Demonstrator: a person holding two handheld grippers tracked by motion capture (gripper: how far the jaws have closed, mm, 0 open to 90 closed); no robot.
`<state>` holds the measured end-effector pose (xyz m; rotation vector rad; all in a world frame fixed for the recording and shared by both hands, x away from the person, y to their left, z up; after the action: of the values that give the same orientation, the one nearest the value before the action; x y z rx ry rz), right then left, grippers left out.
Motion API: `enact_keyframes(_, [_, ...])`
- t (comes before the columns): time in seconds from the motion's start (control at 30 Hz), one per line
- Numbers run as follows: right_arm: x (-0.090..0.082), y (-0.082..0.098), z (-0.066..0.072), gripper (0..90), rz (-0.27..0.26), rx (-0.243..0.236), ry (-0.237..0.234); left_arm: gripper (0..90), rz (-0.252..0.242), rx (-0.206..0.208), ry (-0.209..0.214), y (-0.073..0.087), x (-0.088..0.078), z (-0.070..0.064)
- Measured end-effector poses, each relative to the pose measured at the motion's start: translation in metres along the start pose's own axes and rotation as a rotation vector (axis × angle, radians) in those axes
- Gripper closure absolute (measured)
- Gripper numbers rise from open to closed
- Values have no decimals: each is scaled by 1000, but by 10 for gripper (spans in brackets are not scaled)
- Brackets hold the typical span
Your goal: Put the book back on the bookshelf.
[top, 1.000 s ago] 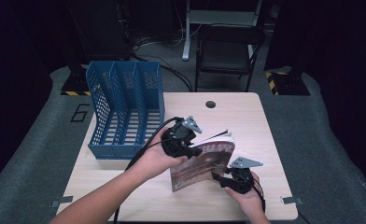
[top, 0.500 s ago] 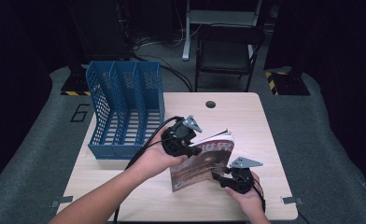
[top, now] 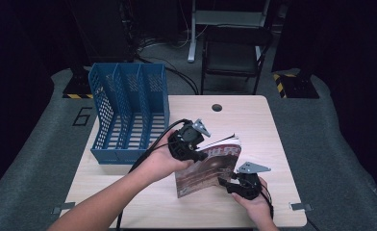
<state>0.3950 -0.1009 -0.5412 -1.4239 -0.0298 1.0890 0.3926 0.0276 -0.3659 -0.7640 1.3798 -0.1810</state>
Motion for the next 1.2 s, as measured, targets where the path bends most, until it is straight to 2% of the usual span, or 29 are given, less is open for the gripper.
enact_keyframes(0.23, [0,0,0,534,0,0,-1,840,20,1,5,0,0,0])
enact_keyframes(0.33, [0,0,0,534,-2,2,-6,841,15,5,-13,-1,0,2])
enact_keyframes(0.57, [0,0,0,524,-4,3,-13,841,14,-6,0,-1,-2,3])
enact_keyframes(0.67, [0,-1,-2,517,-13,4,3,841,11,-8,-4,-1,-4,3])
enact_keyframes(0.77, [-1,-1,-1,514,-6,10,-10,841,9,-11,-11,0,-8,5])
enact_keyframes(0.93, [-1,0,-2,512,0,17,2,841,-4,-22,-37,1,-15,12])
enact_keyframes(1.2, [0,0,-2,511,-8,12,1,841,-17,-43,-46,7,-27,20])
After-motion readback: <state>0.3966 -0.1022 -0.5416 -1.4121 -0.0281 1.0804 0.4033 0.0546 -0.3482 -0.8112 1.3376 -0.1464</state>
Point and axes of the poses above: each handheld gripper's, and its own axes: x roughly forward along the jaws, y roughly out of its underside, z roughly to its left, the point moved 9 cm from there along x, roughly forward along the jaws, and after that the axes turned 3 degrees about x, right-handed, at the moved point
